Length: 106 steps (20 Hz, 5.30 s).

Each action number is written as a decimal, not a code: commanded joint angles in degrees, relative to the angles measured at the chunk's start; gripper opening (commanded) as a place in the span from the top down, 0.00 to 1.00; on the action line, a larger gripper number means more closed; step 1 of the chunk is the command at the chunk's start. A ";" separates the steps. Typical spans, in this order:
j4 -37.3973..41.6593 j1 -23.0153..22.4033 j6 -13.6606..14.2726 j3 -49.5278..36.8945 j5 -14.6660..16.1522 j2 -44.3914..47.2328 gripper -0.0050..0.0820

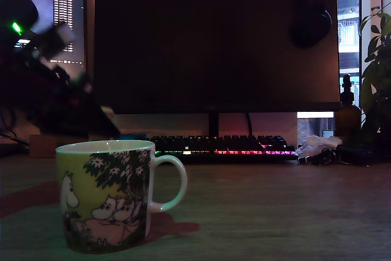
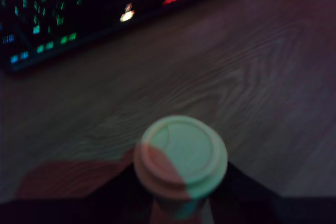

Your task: Pick up the coffee capsules on the table and drop them inside the coffee cup

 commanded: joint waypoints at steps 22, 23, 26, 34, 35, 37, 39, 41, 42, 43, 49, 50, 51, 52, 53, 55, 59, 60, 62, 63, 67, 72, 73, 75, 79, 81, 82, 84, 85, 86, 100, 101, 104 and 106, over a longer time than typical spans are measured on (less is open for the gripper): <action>-5.92 -3.37 -4.04 -14.49 2.62 -26.91 0.77; -6.14 -3.69 -4.22 -14.88 1.88 -28.15 0.77; -6.47 -5.79 -5.40 -16.17 0.68 -31.82 0.77; -6.80 -17.79 -6.27 -16.52 -6.99 -34.03 0.77; -6.80 -18.97 -6.32 -16.52 -8.52 -34.03 0.77; -6.86 -20.61 -6.51 -16.52 -10.27 -34.03 0.77; -6.88 -21.33 -6.86 -16.52 -10.64 -34.03 0.77; -7.28 -21.51 -6.84 -16.55 -10.64 -34.03 0.77; -7.69 -21.51 -6.84 -16.59 -10.71 -34.03 0.77; -7.69 -21.51 -6.82 -16.92 -10.86 -34.03 0.77; -8.15 -21.55 -6.16 -18.80 -11.04 -34.03 0.77; -8.57 -21.55 -6.19 -18.80 -11.04 -34.01 0.77; -9.35 -21.55 -6.19 -18.80 -11.04 -34.01 0.77; -10.08 -21.55 -6.16 -18.80 -11.06 -34.01 0.77; -11.43 -21.55 -6.19 -18.80 -11.08 -34.01 0.77; -12.61 -21.55 -6.05 -18.80 -11.15 -34.01 0.77; -12.79 -21.55 -5.95 -18.80 -11.69 -34.01 0.77; -12.81 -21.55 -5.95 -18.80 -12.83 -34.01 0.77; -12.79 -21.55 -5.97 -18.80 -13.27 -34.01 0.77; -12.76 -21.55 -5.99 -18.80 -13.75 -34.01 0.77; -11.41 -21.55 -5.99 -18.80 -17.11 -34.01 0.77; -7.76 -21.55 -5.90 -18.80 -17.22 -32.00 0.77; -7.30 -21.55 -5.90 -18.80 -17.22 -31.04 0.77; -6.23 -21.55 -5.92 -18.80 -17.20 -28.59 0.77; -4.11 -21.55 -6.14 -18.80 -17.03 -24.37 0.77; -4.09 -21.55 -6.19 -18.80 -17.05 -23.85 0.77; -3.65 -21.55 -6.19 -18.78 -17.03 -23.85 0.77; -2.45 -21.57 -6.19 -18.78 -15.76 -23.85 0.77; -2.01 -21.57 -6.21 -18.80 -15.15 -23.85 0.77; -1.86 -21.57 -6.21 -18.78 -14.71 -23.85 0.77; -1.60 -21.62 -6.19 -18.78 -12.00 -23.85 0.77; -1.62 -21.59 -6.19 -18.78 -12.02 -23.85 0.77; -1.55 -21.59 -6.21 -18.78 -11.34 -23.85 0.72; -1.51 -21.59 -6.01 -18.78 -10.97 -23.85 0.40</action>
